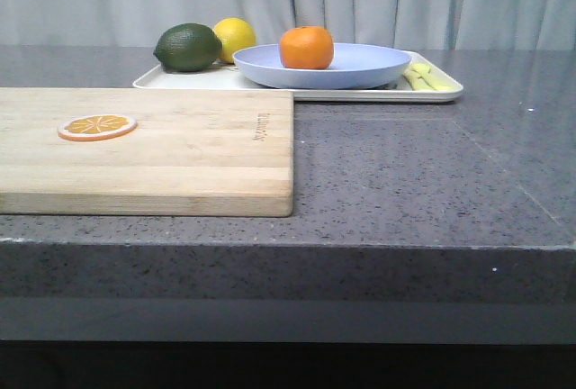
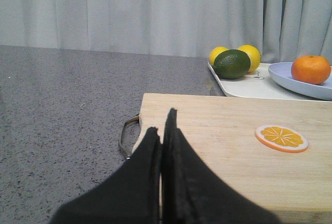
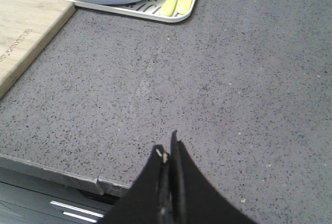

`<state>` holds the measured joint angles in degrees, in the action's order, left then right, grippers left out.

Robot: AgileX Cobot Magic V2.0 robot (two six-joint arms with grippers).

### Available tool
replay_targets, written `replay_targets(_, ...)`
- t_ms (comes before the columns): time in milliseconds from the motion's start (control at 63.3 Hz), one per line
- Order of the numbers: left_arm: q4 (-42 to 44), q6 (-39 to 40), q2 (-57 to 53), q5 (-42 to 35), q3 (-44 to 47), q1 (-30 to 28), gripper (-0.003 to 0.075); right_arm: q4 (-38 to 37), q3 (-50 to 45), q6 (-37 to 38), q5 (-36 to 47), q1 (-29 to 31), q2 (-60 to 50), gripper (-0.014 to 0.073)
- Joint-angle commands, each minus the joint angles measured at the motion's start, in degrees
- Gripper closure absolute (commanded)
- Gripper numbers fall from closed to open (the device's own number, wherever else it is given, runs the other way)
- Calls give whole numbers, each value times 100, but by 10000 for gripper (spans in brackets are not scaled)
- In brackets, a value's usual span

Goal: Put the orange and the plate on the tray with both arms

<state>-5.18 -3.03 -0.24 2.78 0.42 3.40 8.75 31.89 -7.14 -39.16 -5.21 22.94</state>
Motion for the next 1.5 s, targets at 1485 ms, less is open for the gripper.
replay_targets(1485, -46, 63, -98, -416, 148, 27, 740, -942, -3203, 862, 4376, 496, -2464, 710)
